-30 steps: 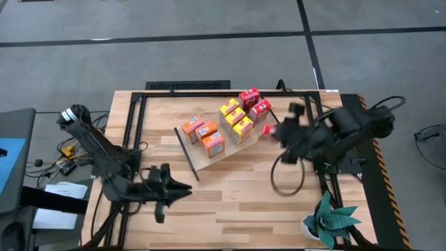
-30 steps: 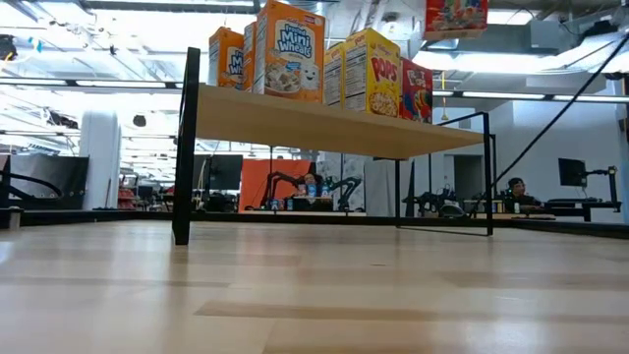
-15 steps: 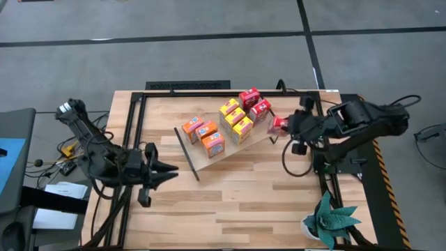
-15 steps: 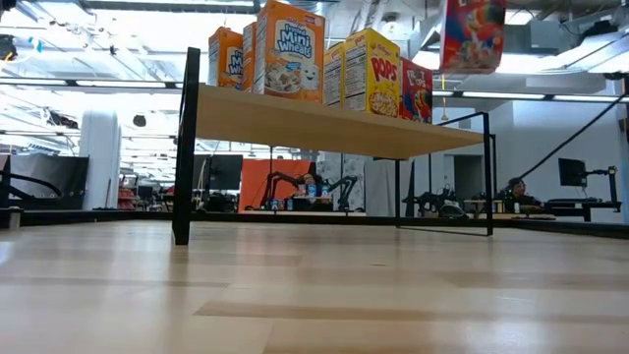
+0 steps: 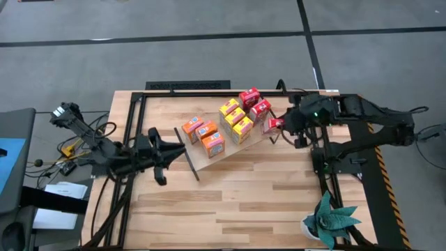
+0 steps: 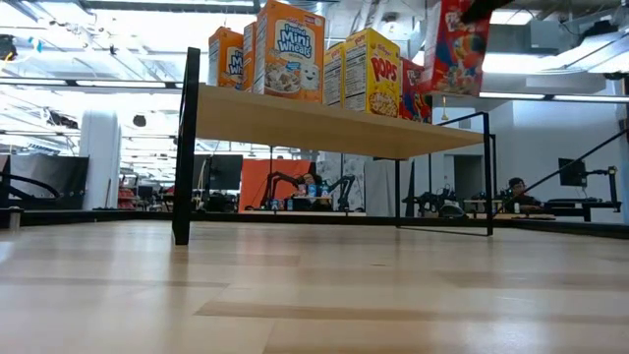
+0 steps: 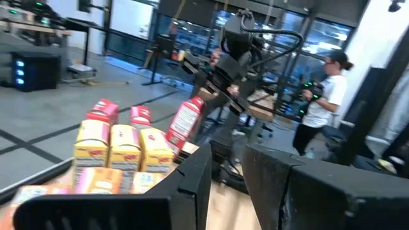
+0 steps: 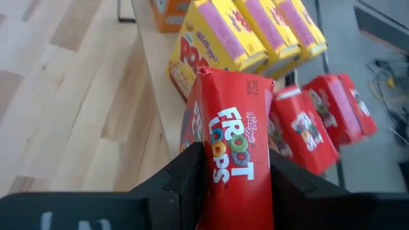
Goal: Stack cereal on shelf
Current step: Put the red cereal box on the shelf
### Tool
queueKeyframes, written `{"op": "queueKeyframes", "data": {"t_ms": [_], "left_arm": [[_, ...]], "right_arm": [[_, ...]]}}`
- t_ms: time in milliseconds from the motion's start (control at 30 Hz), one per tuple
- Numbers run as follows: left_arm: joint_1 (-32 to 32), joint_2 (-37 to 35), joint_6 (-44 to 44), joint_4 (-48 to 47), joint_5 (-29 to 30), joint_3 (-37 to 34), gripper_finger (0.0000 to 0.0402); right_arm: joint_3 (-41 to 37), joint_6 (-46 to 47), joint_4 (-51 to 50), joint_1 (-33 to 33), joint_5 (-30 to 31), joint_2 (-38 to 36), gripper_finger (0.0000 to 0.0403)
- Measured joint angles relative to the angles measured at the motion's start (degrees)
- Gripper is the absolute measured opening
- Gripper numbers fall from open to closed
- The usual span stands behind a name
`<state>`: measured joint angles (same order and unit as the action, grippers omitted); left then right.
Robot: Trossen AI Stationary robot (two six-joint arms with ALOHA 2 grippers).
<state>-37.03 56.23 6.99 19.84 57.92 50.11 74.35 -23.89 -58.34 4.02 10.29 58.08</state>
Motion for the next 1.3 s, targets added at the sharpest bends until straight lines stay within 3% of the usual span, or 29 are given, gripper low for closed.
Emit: {"op": "queueKeyframes", "data": {"t_ms": [233, 433, 1000, 1300], "left_arm": [[3.25, -0.02, 1.05, -1.73, -0.47, 0.0, 0.0076], [4.18, 0.0, 2.29, -2.64, -0.55, 0.0, 0.0076], [4.3, 0.0, 2.29, -3.86, 0.23, -0.01, 0.0076], [4.3, 0.0, 2.27, -4.25, 0.49, -0.01, 0.0076]], "right_arm": [[-1.42, -7.81, 3.69, 9.95, -13.2, 2.05, 0.0155], [-1.42, -12.96, 3.31, 14.32, -17.89, 5.2, 0.0145], [-1.33, -18.25, 3.92, 17.56, -19.48, 10.54, 0.0181], [-1.38, -18.17, 4.28, 17.5, -15.93, 10.12, 0.0234]]}}
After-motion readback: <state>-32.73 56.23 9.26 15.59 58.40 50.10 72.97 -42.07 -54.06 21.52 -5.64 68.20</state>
